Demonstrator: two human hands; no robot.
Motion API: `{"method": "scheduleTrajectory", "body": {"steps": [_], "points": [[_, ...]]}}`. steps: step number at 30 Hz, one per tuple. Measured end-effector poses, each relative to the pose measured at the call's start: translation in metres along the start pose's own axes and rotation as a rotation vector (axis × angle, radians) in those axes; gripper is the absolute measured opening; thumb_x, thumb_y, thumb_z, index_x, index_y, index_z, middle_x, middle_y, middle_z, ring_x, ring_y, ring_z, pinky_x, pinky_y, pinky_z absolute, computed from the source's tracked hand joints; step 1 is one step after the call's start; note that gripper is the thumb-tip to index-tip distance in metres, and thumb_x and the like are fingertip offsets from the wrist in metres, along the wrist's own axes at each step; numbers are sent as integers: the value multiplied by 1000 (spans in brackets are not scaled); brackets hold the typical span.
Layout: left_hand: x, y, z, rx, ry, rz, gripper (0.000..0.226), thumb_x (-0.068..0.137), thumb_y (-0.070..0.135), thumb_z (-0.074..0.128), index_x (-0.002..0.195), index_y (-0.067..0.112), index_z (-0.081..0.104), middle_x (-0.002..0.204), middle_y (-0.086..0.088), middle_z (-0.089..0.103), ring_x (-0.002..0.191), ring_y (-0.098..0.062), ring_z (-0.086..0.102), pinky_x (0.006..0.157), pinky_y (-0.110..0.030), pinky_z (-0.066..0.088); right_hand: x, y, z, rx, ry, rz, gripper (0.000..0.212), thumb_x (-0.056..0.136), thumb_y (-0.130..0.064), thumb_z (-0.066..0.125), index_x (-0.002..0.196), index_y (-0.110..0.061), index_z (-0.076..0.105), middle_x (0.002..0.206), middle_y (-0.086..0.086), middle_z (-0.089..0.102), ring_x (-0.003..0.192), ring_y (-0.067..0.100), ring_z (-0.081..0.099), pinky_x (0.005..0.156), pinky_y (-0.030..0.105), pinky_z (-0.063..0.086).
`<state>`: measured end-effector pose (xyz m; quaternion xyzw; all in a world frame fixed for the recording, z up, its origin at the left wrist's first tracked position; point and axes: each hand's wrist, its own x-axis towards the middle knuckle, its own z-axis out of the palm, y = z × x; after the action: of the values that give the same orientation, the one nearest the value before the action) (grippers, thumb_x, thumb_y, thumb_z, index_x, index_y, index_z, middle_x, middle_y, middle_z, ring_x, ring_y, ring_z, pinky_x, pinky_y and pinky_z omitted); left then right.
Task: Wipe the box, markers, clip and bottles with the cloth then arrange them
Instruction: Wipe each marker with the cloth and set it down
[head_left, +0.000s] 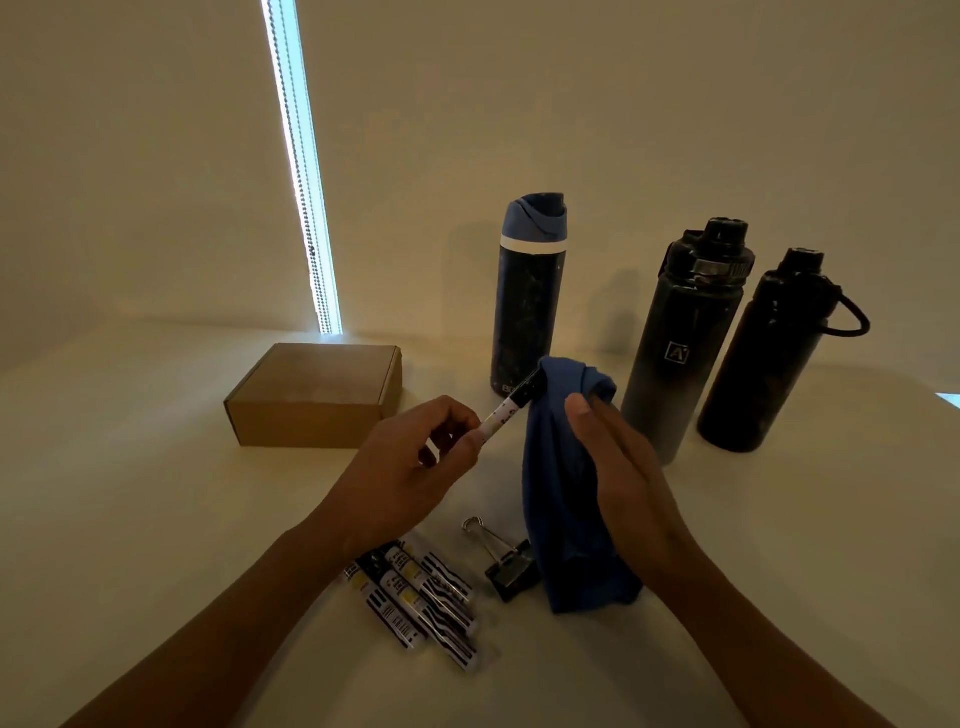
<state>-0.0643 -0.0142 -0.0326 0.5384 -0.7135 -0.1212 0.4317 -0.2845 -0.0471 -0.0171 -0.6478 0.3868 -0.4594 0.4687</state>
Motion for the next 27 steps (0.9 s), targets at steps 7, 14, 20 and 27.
{"method": "scheduleTrajectory", "body": {"steps": [7, 14, 20, 27], "points": [[5, -8, -11, 239, 92, 238, 26, 104, 37, 59, 115, 17, 72, 97, 17, 58, 81, -1, 56, 70, -8, 43, 15, 13, -18, 5, 146, 7, 24, 103, -25, 46, 90, -17, 65, 89, 2, 65, 92, 19, 61, 79, 34, 52], [7, -9, -10, 304, 135, 308, 22, 103, 33, 65, 112, 15, 72, 101, 10, 62, 82, -3, 54, 71, -9, 42, 20, 9, -15, -321, 91, -127, 18, 96, -16, 62, 103, -32, 58, 88, -6, 65, 83, 10, 65, 68, 16, 51], [4, -6, -6, 274, 94, 317, 24, 103, 36, 65, 110, 15, 74, 95, 12, 62, 75, -10, 58, 64, -19, 48, 17, 20, -13, -348, 160, -100, 25, 93, -12, 67, 117, -5, 63, 110, 12, 67, 94, 12, 64, 71, 3, 45], [2, 7, -9, 175, 69, 295, 21, 100, 30, 65, 107, 14, 76, 87, 16, 58, 74, 0, 53, 68, -6, 39, 18, 18, -11, -321, 240, -211, 3, 94, -28, 66, 96, -26, 66, 79, -8, 65, 74, 8, 63, 66, 18, 54]]}}
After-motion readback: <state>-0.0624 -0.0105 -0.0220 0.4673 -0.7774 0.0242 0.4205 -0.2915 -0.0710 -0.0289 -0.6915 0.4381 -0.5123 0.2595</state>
